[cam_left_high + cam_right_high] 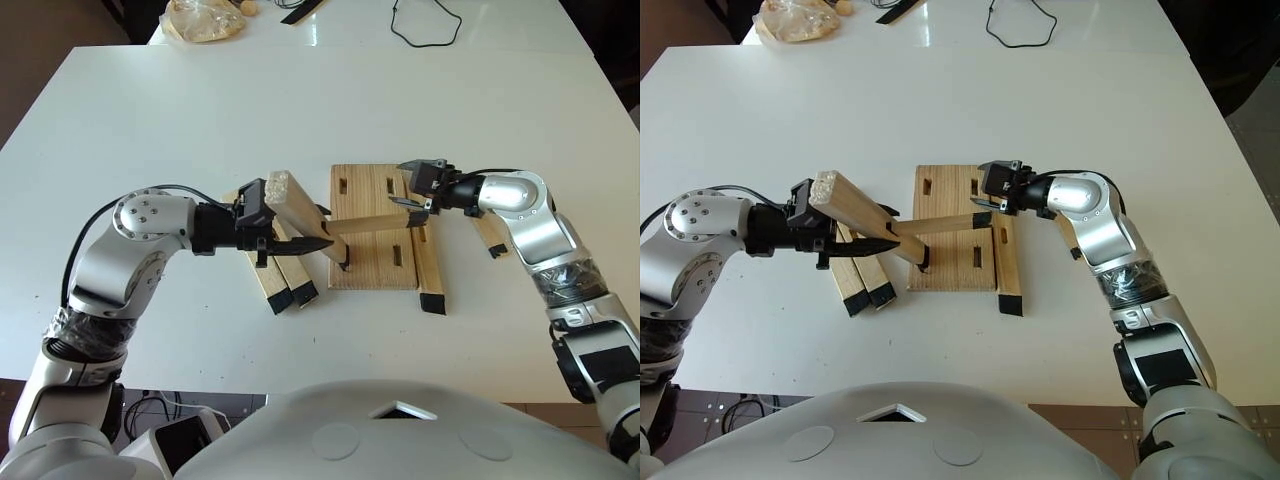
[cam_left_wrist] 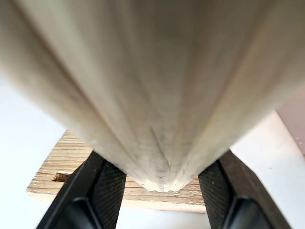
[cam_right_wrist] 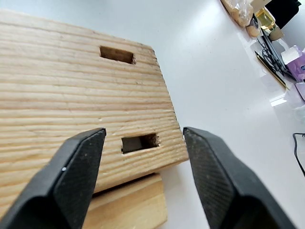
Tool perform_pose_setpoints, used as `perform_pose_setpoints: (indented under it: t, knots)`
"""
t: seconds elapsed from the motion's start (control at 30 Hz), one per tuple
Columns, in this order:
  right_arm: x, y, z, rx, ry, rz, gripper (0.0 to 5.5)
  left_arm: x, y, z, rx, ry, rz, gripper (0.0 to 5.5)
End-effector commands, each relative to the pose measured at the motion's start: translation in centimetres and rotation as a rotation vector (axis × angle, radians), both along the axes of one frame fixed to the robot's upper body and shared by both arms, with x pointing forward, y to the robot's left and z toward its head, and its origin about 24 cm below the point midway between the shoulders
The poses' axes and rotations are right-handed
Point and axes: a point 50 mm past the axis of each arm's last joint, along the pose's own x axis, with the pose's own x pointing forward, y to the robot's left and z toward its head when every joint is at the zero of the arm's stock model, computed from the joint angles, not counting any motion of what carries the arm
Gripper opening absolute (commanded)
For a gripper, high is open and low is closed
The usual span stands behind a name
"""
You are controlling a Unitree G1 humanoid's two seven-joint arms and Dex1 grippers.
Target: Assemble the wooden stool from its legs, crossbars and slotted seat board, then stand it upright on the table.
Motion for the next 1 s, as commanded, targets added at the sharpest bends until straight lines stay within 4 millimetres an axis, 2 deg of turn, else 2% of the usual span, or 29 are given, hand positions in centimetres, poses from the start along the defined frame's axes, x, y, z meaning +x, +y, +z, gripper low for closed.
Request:
perform_pose_setpoints:
  t: [0.03, 0.17, 0.33, 0.5, 0.6, 0.63, 0.87, 1.0]
  knots:
    - [-0.2, 0.0, 0.3, 0.020, 0.010, -0.008, 2.99, -1.0, 0.2, -3.6, 0.138, 0.117, -0.001, 2.04]
    - [-0.3, 0.1, 0.4, 0.033, 0.012, -0.013, 2.99, -0.9, 0.1, -4.8, 0.144, 0.186, 0.007, 2.04]
    - [-0.3, 0.4, 0.5, 0.049, 0.018, -0.013, 2.99, -0.3, 0.4, -5.3, 0.067, 0.321, 0.037, 2.04]
    - [-0.3, 0.2, 0.6, 0.057, 0.014, -0.025, 2.99, -0.6, 0.1, -5.3, 0.119, 0.305, 0.004, 2.04]
    - [-0.2, -0.1, 0.7, 0.065, 0.011, -0.041, 2.99, -0.3, 0.2, -5.7, 0.175, 0.255, 0.047, 2.04]
    - [-0.2, -0.2, 0.7, 0.067, 0.010, -0.048, 2.99, -0.2, 0.4, -5.8, 0.202, 0.222, 0.065, 2.41]
    - [-0.4, -0.7, 0.7, 0.079, 0.009, -0.082, 2.99, -0.3, 0.8, -5.8, 0.259, 0.145, 0.097, 3.45]
    - [-0.4, -0.8, 0.6, 0.083, 0.007, -0.091, 2.99, -0.3, 2.0, -5.5, 0.263, 0.149, 0.147, 3.96]
